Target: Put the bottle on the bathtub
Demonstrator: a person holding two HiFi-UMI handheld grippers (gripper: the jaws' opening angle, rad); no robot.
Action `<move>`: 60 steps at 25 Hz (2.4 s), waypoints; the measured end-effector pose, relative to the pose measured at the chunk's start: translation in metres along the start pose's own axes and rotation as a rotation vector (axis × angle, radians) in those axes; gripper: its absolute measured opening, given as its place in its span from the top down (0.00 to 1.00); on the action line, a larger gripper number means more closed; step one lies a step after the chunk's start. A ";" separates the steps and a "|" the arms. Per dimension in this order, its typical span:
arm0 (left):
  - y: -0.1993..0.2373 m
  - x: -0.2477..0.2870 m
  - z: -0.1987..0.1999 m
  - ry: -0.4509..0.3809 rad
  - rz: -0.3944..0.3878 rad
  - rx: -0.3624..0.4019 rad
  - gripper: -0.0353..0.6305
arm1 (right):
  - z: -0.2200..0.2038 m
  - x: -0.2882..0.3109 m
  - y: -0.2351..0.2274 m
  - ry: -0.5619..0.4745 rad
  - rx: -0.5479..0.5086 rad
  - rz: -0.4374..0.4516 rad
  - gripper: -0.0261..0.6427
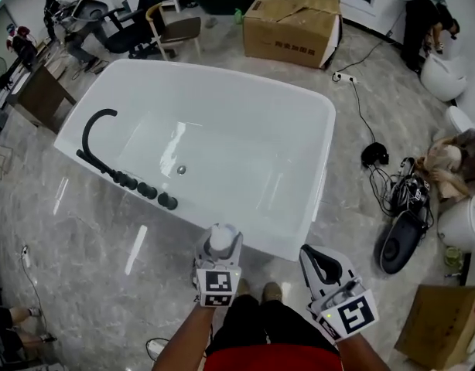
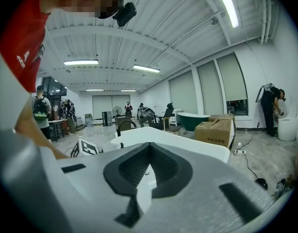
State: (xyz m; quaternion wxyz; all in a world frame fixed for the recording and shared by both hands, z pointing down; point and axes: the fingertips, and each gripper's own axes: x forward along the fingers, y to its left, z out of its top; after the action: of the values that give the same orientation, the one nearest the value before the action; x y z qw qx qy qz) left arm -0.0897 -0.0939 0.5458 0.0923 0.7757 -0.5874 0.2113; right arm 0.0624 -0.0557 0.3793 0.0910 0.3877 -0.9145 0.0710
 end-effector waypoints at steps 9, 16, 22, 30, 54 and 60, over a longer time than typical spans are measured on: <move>0.011 0.069 -0.061 0.092 -0.047 -0.001 0.60 | -0.036 0.007 -0.006 0.102 0.022 -0.096 0.95; 0.013 0.091 -0.099 0.156 -0.060 -0.015 0.60 | -0.049 0.004 -0.014 0.147 0.038 -0.151 0.95; 0.008 0.097 -0.109 0.139 -0.073 -0.018 0.60 | -0.060 0.007 -0.015 0.160 0.046 -0.156 0.95; 0.008 0.093 -0.104 0.109 -0.079 -0.013 0.52 | -0.058 0.014 -0.008 0.173 0.048 -0.126 0.95; -0.020 -0.085 0.078 -0.177 -0.093 -0.163 0.52 | -0.006 0.007 0.015 -0.004 0.061 0.026 0.95; -0.004 -0.126 0.147 -0.283 -0.039 -0.145 0.70 | 0.031 0.000 0.021 -0.082 0.067 0.061 0.95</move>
State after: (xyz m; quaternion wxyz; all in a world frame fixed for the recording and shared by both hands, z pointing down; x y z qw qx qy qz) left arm -0.0816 -0.0407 0.3601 0.0685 0.8002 -0.5932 0.0550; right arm 0.0437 -0.0482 0.3475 0.0379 0.3650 -0.9260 0.0883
